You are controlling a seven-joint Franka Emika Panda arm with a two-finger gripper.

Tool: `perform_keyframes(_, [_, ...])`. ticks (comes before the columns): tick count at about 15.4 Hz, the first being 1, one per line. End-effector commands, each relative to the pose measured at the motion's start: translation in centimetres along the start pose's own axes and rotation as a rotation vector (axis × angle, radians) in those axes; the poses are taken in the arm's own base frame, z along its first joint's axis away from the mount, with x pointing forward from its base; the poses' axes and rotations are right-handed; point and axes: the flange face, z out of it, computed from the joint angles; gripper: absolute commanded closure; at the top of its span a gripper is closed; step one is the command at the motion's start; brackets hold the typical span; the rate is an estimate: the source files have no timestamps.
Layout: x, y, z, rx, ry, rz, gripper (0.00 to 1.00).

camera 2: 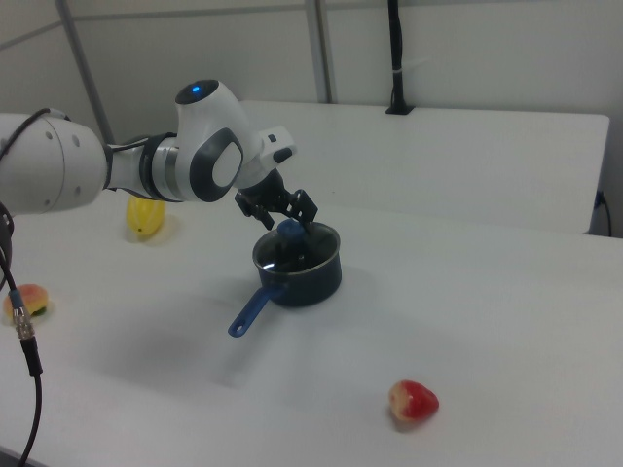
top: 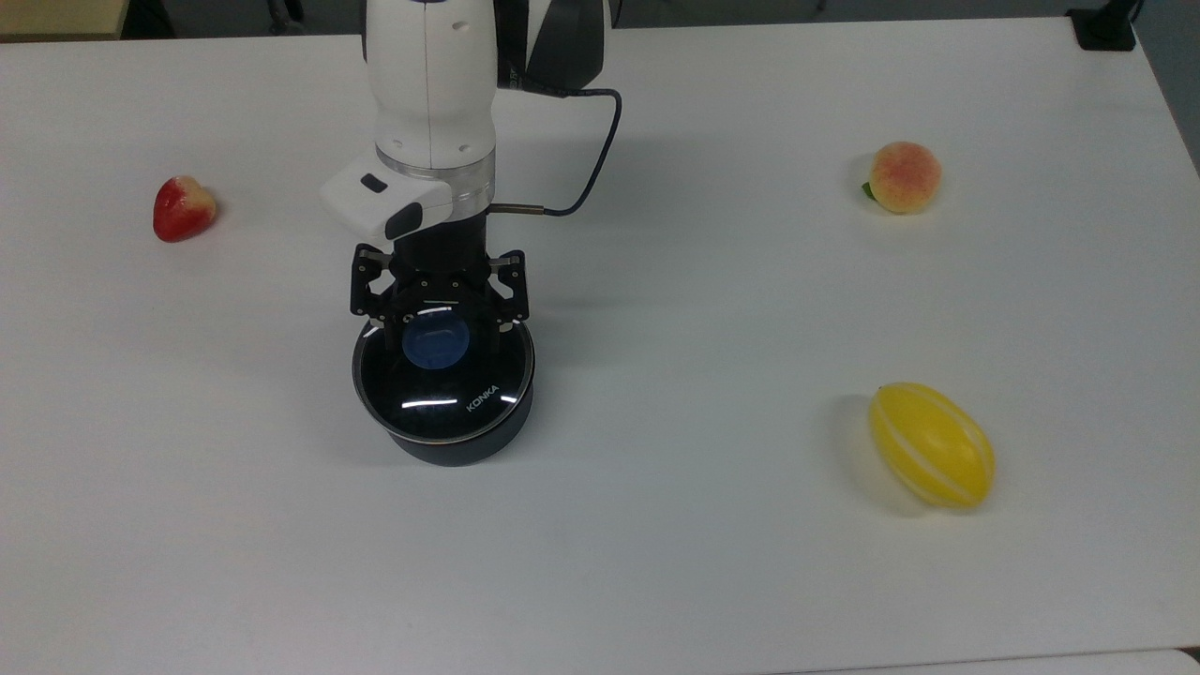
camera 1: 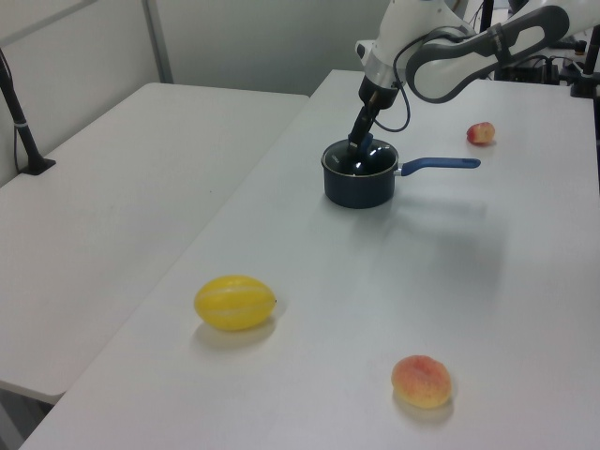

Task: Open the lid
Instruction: 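Close the gripper on the blue lid knob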

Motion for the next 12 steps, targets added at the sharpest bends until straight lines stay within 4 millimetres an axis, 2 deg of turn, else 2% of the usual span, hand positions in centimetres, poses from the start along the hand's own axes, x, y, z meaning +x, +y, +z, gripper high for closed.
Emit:
perform_keyframes(1, [0.08,-0.37,0.15,-0.008,0.020,-0.023,0.11])
perform_keyframes(3, [0.01,-0.38,0.23,-0.007,0.017,-0.025,0.25])
perform_keyframes(7, [-0.05,-0.28,0.29,-0.008,0.015,-0.028,0.65])
perform_keyframes(8, [-0.04,-0.27,0.21,-0.008,0.015,-0.032,0.72])
perform_keyframes(9, [-0.04,-0.27,0.20,-0.008,0.015,-0.034,0.75])
perform_keyframes(12, [0.09,-0.10,-0.24,-0.009,0.020,-0.035,0.76])
